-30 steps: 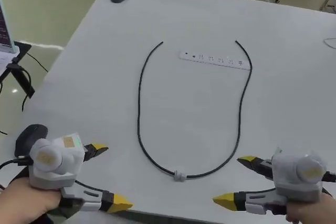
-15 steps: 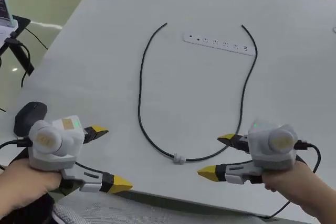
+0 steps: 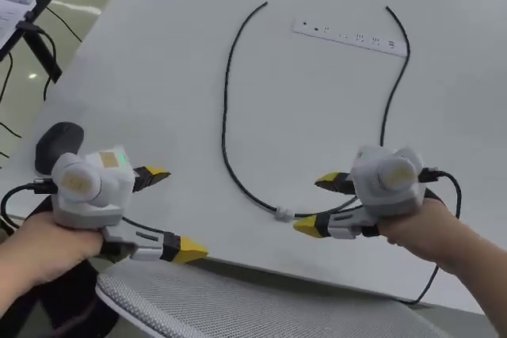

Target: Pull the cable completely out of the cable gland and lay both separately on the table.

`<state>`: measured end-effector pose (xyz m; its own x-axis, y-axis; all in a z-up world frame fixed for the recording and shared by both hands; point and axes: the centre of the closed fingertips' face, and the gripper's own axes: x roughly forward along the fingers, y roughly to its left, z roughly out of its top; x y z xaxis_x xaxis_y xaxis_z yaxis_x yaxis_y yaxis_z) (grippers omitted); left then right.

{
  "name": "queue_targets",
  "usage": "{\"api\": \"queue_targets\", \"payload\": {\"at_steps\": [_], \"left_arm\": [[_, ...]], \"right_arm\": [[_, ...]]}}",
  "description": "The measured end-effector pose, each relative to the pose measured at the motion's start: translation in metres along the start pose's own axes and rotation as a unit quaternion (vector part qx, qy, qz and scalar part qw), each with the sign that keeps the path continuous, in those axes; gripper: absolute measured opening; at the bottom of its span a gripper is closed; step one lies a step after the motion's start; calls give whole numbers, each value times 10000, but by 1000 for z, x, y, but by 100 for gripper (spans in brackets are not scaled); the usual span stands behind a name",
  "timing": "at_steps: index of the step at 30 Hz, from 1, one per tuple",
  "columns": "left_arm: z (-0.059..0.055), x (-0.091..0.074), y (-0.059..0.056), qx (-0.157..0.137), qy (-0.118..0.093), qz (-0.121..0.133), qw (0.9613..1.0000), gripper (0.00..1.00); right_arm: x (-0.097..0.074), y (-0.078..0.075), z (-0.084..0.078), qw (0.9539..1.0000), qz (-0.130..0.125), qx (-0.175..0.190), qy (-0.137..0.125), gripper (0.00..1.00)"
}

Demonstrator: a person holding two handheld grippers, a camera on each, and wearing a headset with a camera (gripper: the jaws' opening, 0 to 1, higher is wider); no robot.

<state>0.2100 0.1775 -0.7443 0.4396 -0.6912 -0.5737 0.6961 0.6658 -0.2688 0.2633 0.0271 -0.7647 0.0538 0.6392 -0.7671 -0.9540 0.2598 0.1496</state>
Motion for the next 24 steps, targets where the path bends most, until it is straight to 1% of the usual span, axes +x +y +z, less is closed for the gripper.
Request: {"api": "queue_targets", "payload": {"at_steps": [2,4,6,10,16,18,24], "left_arm": [[0,0,0,12,11,9,10000,94],[0,0,0,40,77,12,10000,94],[4,-1,1,85,38,30,10000,94],[6,1,4,64,43,43,10000,94],[5,2,6,35,57,50,10000,94],[5,2,6,35,70,49,10000,93],[1,1,9,26,114,95,9999,93]], "right_arm": [[4,0,-1,10000,30,-47,75,50],[10,-1,-4,9998,83,-116,165,47],[15,-1,-6,9995,116,-176,255,45],[25,-2,-14,9981,193,-313,503,39],[35,-6,-19,9964,242,-431,682,32],[39,-7,-22,9959,269,-442,739,31],[46,-4,-28,9942,374,-479,892,25]]}}
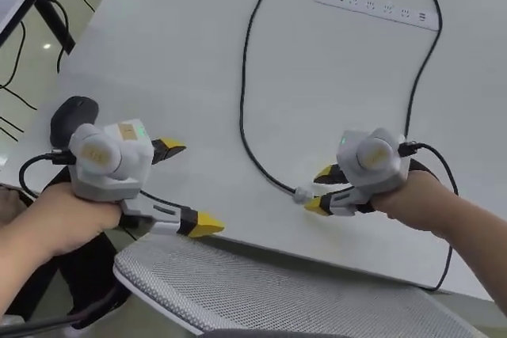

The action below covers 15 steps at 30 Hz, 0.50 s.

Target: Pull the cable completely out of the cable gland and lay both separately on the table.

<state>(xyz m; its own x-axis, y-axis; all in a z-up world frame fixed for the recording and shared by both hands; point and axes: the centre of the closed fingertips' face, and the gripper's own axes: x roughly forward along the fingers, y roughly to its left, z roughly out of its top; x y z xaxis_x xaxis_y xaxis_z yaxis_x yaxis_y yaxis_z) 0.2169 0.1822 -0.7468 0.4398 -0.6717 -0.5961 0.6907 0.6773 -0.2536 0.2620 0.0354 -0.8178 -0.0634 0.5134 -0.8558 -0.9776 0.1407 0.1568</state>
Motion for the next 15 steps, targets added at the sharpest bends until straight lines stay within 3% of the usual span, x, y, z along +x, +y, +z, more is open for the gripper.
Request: {"api": "queue_targets", "payload": {"at_steps": [15], "left_arm": [[2,-6,8,-105,-91,67,9999,91]], "right_arm": [[7,5,-1,9995,91,-279,146,11]]}}
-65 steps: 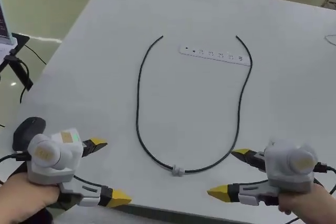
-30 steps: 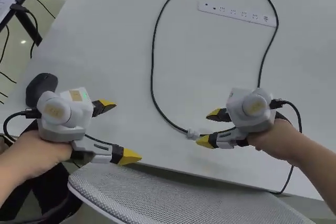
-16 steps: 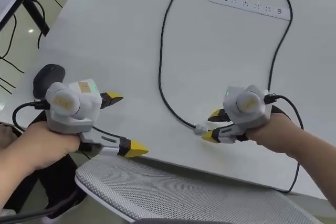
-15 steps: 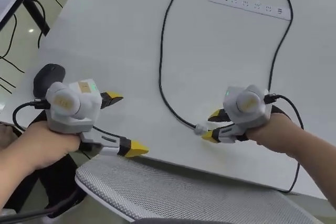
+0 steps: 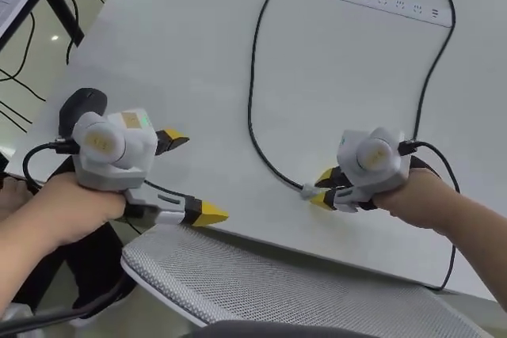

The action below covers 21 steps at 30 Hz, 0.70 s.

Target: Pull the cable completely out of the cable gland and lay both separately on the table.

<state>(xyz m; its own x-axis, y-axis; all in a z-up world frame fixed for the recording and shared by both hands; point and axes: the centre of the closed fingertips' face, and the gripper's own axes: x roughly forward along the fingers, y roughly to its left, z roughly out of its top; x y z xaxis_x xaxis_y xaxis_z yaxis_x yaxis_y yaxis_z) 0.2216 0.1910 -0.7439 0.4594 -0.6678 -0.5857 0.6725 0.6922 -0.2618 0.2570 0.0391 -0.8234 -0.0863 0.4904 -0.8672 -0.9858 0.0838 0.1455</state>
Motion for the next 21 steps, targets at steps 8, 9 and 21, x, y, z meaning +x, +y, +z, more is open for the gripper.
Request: {"api": "queue_targets", "payload": {"at_steps": [8,9,21], "left_arm": [[-2,0,-2,16,28,-5,10000,91],[-2,0,-2,21,30,-7,10000,91],[12,4,-6,141,-52,-79,9999,90]], "right_arm": [[0,0,-1,10000,-42,-43,-4,9],[0,-1,-1,9999,-81,-65,-2,9],[-18,4,8,9999,-97,-12,-107,8]]}}
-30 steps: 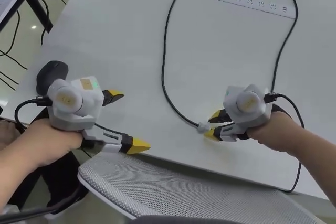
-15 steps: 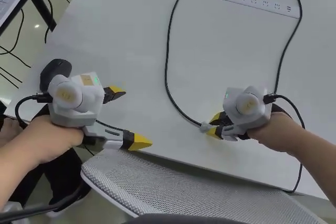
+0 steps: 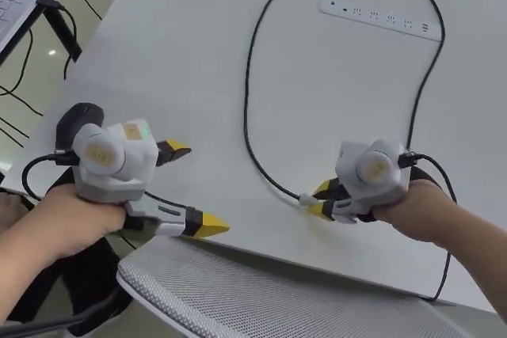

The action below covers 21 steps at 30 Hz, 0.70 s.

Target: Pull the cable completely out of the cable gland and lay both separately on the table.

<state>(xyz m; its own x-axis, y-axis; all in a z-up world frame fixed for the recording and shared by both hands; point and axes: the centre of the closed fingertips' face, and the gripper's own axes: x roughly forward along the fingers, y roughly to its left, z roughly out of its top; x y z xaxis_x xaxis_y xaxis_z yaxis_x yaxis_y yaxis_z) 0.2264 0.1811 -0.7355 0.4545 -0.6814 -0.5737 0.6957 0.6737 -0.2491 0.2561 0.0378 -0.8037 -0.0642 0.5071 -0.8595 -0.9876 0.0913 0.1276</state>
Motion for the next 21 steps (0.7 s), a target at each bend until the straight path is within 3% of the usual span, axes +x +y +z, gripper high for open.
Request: {"api": "queue_targets", "payload": {"at_steps": [7,21], "left_arm": [[12,6,-6,136,-25,-89,9999,89],[48,12,-22,424,-188,-298,9985,88]], "right_arm": [[-16,4,10,9999,-64,-81,-69,8],[-45,18,34,9995,-73,-204,-237,8]]}}
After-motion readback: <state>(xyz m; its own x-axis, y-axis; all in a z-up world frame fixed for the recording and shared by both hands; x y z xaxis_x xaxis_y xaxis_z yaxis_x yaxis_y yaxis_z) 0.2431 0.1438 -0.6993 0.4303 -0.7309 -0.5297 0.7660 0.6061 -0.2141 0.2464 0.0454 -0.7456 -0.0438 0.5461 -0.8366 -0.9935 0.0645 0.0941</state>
